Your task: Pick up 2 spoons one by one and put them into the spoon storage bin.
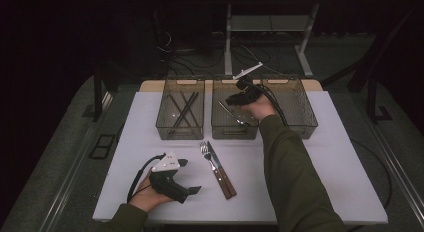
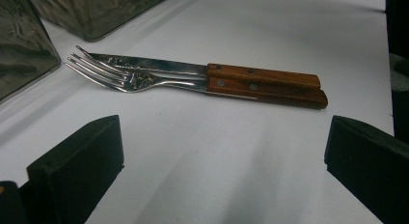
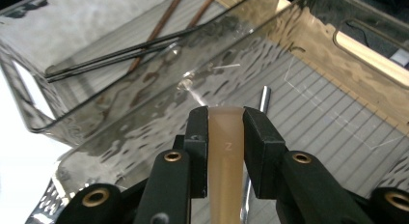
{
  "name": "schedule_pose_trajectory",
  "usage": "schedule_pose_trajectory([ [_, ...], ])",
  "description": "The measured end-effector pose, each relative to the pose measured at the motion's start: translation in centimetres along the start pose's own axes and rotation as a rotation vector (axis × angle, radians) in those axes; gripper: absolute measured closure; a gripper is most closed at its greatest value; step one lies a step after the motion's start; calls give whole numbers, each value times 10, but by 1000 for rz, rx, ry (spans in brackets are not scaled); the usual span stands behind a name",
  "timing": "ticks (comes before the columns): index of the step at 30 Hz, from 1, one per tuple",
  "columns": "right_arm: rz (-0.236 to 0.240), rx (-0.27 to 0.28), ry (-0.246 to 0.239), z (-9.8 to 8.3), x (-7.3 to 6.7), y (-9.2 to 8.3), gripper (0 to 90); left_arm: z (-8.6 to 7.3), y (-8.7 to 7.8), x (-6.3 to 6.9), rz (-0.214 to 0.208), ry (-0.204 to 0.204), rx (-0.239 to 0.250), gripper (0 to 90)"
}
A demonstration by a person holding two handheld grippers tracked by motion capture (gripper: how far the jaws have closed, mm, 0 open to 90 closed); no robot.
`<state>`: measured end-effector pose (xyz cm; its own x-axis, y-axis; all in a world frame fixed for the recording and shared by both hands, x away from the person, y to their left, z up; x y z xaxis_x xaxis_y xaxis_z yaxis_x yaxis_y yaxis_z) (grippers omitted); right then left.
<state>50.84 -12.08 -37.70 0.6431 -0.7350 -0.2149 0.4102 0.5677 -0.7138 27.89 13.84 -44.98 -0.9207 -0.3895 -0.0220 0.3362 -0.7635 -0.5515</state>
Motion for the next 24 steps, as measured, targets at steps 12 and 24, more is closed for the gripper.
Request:
schedule_pose_trajectory([
  [12,-28,-64,24,-10,2,19,536,0,2,1,-12,7,-7,0],
  [24,-22,-40,49,-25,7,-2,388,0,1,2,-12,8,-8,0],
])
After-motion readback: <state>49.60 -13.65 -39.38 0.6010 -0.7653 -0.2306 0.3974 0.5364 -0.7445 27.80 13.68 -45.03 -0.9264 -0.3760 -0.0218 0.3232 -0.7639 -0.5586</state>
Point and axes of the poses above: each handheld gripper's, and its own axes: y roughly forward along the jaws, z roughly out of its top, x roughly to its right, the point moved 2 cm from there along y, roughly forward along the jaws, and after that the axes turned 9 degrees about y, right-handed, at the moved point
